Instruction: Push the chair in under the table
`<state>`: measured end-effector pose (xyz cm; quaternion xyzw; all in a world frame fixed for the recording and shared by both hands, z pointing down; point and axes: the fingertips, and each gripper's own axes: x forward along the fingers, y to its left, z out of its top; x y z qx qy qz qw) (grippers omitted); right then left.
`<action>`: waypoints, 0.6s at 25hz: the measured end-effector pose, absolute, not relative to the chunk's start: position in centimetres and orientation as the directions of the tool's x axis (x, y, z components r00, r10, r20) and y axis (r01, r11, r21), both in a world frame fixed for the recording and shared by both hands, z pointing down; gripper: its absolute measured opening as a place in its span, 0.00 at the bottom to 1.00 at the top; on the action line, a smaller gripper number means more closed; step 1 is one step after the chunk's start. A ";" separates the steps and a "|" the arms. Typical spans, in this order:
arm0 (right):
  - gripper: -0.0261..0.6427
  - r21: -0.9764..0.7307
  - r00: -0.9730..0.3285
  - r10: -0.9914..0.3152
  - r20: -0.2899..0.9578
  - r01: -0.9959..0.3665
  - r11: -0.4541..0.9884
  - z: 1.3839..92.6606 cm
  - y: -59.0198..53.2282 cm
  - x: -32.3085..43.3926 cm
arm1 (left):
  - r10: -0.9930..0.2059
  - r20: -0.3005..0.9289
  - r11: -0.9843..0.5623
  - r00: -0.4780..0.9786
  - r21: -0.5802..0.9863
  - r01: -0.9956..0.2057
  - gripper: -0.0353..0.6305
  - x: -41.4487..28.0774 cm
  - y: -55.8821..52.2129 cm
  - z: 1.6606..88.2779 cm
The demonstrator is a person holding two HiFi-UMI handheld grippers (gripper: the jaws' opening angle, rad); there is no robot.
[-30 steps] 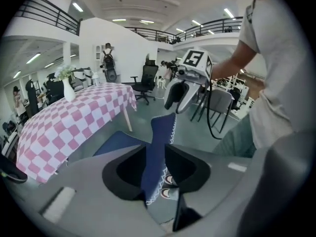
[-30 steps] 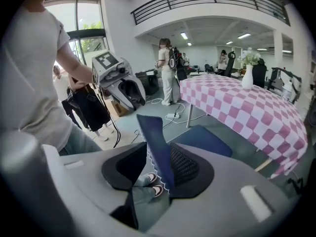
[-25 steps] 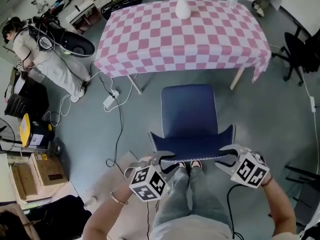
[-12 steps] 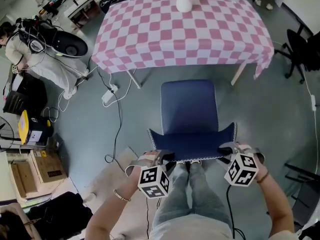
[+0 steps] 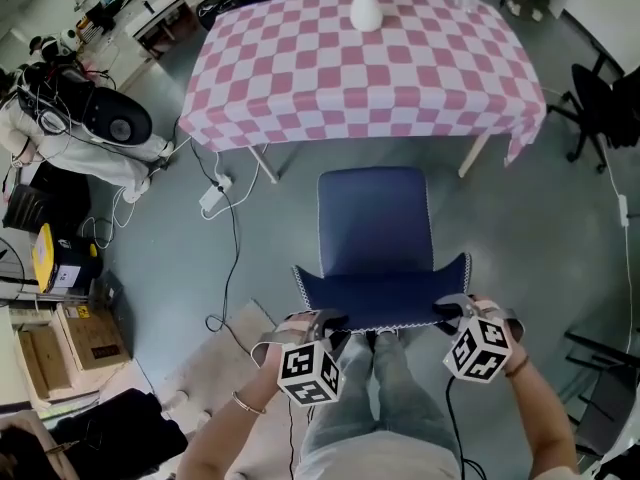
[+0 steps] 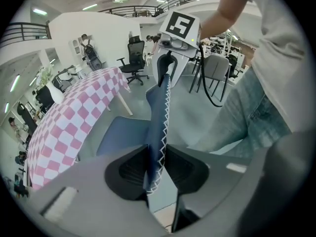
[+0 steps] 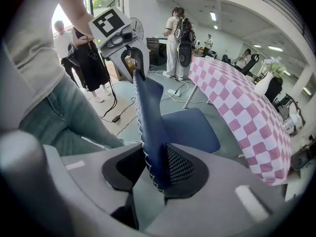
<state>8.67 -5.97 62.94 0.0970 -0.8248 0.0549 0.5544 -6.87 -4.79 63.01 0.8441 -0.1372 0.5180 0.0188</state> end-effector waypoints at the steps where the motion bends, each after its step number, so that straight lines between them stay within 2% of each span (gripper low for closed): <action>1: 0.22 0.020 -0.367 -0.105 0.924 -0.230 0.973 63.0 -6.3 8.8 | -0.219 0.881 -0.959 0.419 -0.116 -0.258 0.20 -6.7 -5.1 63.1; 8: 0.22 0.010 -0.373 -0.096 0.923 -0.226 0.974 63.1 -7.1 8.9 | -0.206 0.886 -0.959 0.415 -0.097 -0.268 0.20 -6.6 -5.9 63.2; 15: 0.22 0.031 -0.387 -0.128 0.913 -0.246 0.969 62.6 -8.3 8.7 | -0.251 0.880 -0.941 0.403 -0.125 -0.314 0.20 -6.9 -7.2 62.7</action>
